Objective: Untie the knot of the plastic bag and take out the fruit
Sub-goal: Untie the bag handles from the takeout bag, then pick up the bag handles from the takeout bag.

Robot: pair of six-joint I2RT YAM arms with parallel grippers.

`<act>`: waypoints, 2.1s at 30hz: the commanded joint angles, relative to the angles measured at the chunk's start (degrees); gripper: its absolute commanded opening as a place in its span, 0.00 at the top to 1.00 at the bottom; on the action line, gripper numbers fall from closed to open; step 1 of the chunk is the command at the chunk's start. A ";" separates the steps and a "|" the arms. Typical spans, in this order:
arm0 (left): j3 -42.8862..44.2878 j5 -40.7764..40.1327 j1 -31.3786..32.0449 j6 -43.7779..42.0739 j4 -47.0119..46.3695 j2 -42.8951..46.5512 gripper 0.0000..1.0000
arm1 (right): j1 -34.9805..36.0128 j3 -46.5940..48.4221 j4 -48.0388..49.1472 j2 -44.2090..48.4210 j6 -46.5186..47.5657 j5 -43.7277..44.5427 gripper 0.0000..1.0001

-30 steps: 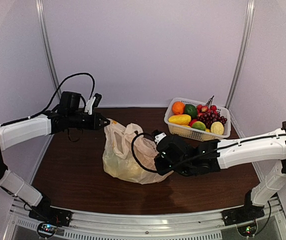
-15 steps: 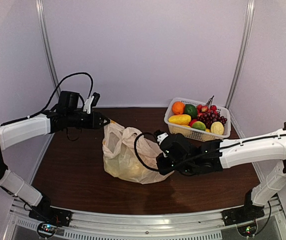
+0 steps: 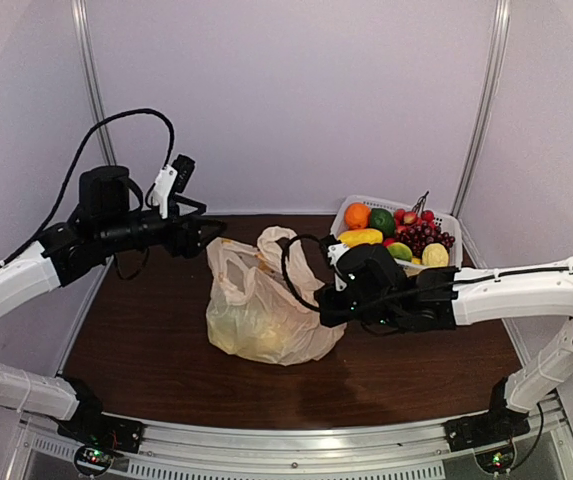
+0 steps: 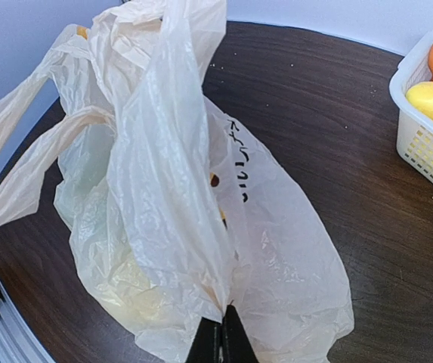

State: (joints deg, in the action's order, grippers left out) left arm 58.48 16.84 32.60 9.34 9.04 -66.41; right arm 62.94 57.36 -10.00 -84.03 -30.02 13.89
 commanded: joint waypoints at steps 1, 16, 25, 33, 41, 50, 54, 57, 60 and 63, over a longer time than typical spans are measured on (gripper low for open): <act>-1.86 -3.60 8.19 -16.20 1.60 3.51 0.20 | -0.95 0.10 2.02 0.18 -0.74 -1.80 1.00; -2.28 -13.38 22.44 -31.48 12.61 -2.07 0.14 | -2.67 1.45 3.67 1.64 -0.13 -4.26 1.00; -4.57 -34.99 29.44 -34.78 11.41 -4.80 0.34 | -2.87 1.26 4.85 1.15 -0.56 -5.76 1.00; -5.41 -41.59 29.98 -35.40 8.62 -4.87 0.55 | -2.94 1.12 4.81 1.88 -0.57 -6.12 1.00; -4.79 -46.93 29.91 -35.40 8.62 -7.67 0.90 | -3.10 0.39 4.60 3.29 -1.37 -5.01 1.00; -6.06 -50.05 29.61 -34.13 1.29 2.86 1.00 | -8.61 -8.45 6.43 11.54 -11.21 -0.63 0.98; -8.54 -45.12 29.02 -33.82 -1.08 9.77 1.00 | -11.63 -13.35 7.28 16.08 -13.93 0.05 0.89; -9.99 -39.20 29.01 -33.62 -1.45 13.41 1.00 | -13.15 -13.71 4.90 17.92 -13.13 0.29 0.74; -10.06 -36.21 29.01 -33.43 -1.05 14.55 1.00 | -13.47 -10.87 -0.95 18.54 -9.98 1.40 0.61; -9.13 -34.60 28.96 -32.96 0.60 13.66 1.00 | -13.46 -5.69 -6.69 18.55 -4.77 1.18 0.47</act>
State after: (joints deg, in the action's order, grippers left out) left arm 49.36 -22.76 61.87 -24.91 10.41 -51.86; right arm 49.71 45.67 -8.73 -66.32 -40.53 13.41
